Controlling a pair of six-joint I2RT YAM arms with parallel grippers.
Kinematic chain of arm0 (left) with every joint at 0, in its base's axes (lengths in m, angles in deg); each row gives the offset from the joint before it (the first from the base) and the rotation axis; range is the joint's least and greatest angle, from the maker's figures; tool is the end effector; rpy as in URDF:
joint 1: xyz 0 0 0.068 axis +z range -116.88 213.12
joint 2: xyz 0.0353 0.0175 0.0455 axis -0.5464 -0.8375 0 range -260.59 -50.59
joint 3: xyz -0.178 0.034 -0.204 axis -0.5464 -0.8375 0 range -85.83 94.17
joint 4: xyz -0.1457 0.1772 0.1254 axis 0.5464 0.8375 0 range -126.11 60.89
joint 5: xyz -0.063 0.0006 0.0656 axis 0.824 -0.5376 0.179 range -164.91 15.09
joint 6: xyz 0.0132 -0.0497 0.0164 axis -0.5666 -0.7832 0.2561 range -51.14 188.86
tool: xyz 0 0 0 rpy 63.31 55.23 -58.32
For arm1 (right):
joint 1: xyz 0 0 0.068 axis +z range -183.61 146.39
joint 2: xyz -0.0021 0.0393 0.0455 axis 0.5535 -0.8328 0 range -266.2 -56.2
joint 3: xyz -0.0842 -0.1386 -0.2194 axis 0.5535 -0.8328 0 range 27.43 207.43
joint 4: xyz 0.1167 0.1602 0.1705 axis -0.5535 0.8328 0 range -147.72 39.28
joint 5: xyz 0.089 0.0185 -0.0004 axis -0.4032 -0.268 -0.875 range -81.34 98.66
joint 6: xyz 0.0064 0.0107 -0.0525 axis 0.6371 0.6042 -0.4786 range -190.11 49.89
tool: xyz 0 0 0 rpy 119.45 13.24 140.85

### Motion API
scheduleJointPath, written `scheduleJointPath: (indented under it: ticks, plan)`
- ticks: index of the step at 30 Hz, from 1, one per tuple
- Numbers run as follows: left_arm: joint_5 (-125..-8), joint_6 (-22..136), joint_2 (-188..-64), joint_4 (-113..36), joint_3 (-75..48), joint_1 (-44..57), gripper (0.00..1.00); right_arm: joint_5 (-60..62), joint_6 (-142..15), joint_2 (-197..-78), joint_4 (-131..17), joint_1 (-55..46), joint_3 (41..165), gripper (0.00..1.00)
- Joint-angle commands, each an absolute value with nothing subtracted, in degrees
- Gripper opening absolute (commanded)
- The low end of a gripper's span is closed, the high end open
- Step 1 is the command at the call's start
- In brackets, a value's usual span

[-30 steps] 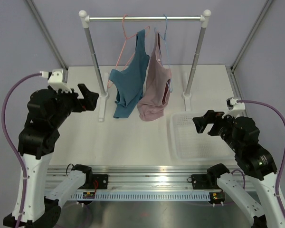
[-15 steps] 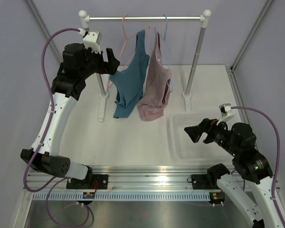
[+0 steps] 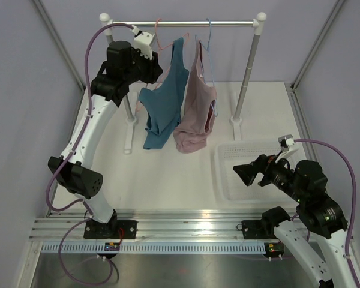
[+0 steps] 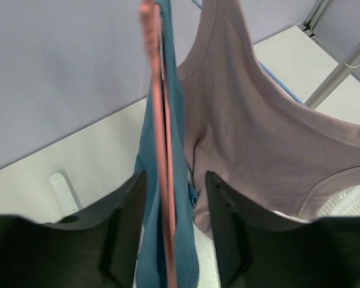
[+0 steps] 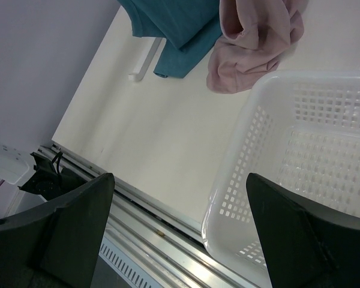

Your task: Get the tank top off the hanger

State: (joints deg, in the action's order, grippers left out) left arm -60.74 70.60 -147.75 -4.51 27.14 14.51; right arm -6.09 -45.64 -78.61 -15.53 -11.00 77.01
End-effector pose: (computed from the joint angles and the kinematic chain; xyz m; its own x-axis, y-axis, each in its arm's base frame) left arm 0.3543 -0.1285 0.4704 -0.2416 0.1124 -0.9639 0.5402 0.8407 -0.0374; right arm 0.0623 0.0358 0.3512 -0.4659 0.2400 -0.8517 -0.4458 0.7678 0.4603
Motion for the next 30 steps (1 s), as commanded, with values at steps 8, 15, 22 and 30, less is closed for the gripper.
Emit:
scheduleJointPath:
  ticks: [8, 15, 22, 30]
  plan:
    - [-69.98, 72.03, -150.26, -3.41, 35.98, 10.8, 0.0, -7.25, -46.29, -78.7, -16.06, -10.58, 77.79, 1.0]
    - [-77.45, 67.3, -148.06, -3.41, 39.59, 10.01, 0.0, -6.81, -46.56, -78.61, -16.24, -10.67, 78.4, 0.99]
    - [-77.46, 66.84, -143.24, -1.75, 39.59, 10.0, 0.0, -5.15, -48.23, -79.92, -15.62, -10.67, 80.6, 0.99]
    - [-76.49, 67.02, -135.77, 4.65, 35.1, 10.0, 0.0, -2.86, -50.07, -82.82, -17.12, -10.67, 84.38, 1.0]
